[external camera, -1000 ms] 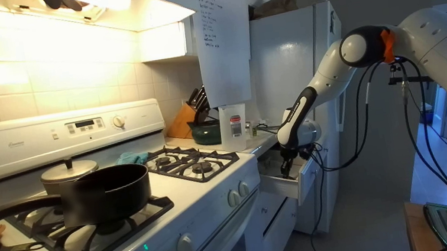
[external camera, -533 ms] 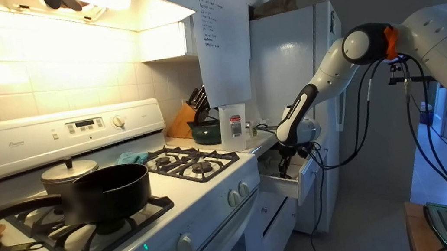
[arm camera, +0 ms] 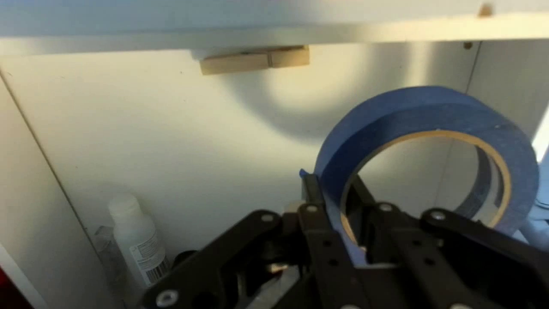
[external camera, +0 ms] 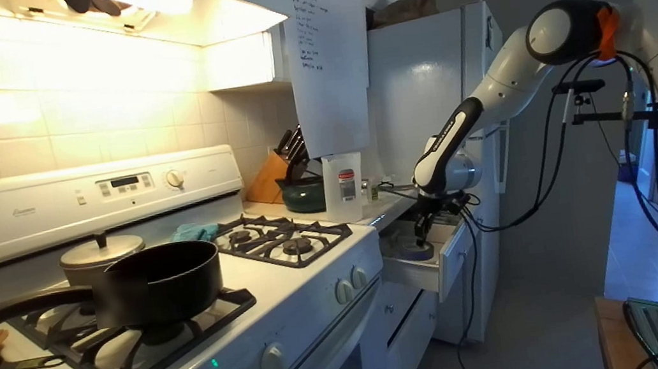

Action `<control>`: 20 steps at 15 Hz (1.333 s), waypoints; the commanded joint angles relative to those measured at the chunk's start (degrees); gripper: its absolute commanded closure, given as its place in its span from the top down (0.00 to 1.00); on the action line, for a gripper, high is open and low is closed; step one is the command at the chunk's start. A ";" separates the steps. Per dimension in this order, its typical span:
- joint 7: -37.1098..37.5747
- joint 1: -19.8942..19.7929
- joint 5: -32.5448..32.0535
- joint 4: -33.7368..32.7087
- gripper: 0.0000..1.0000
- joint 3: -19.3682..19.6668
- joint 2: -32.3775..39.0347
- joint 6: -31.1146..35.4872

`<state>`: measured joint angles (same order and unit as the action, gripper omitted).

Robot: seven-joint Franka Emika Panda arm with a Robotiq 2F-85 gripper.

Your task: Remove the blue masking tape from the open drawer and put it on the stovetop.

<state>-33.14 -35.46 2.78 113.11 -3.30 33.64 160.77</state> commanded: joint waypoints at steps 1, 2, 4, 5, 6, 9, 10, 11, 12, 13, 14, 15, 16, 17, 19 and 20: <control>3.12 0.84 0.08 7.02 0.05 3.41 -7.88 -0.07; 3.88 1.26 -0.23 7.78 0.05 4.52 -8.91 0.18; 4.74 2.11 -0.65 10.43 0.05 6.18 -12.06 2.34; 5.28 2.88 -1.09 11.50 0.05 7.06 -13.31 3.60; 5.84 3.64 -1.51 12.52 0.05 8.00 -14.56 4.61; 5.93 5.98 -2.00 14.70 0.05 9.22 -16.64 10.79; 5.65 6.54 -1.91 15.15 0.05 9.06 -16.93 12.68; 5.62 7.39 -2.13 15.23 0.05 8.73 -16.78 14.28; 5.22 8.34 -1.88 14.91 0.05 8.63 -16.43 15.60; 4.30 8.63 -1.24 14.87 0.05 7.63 -16.29 16.46; 4.18 9.62 -1.35 14.63 0.05 7.50 -16.01 17.33; 3.64 9.94 -0.95 14.52 0.05 6.45 -15.74 18.19; 3.35 10.43 -0.73 13.86 0.05 5.59 -15.24 18.50; 2.59 10.32 -0.29 13.42 0.05 3.62 -14.87 18.80; 1.78 11.14 -0.78 13.16 0.05 1.18 -14.68 19.36; 1.79 12.16 -1.38 12.93 0.05 1.05 -14.49 19.68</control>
<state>-30.01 -24.46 2.31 126.46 -0.39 18.73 178.60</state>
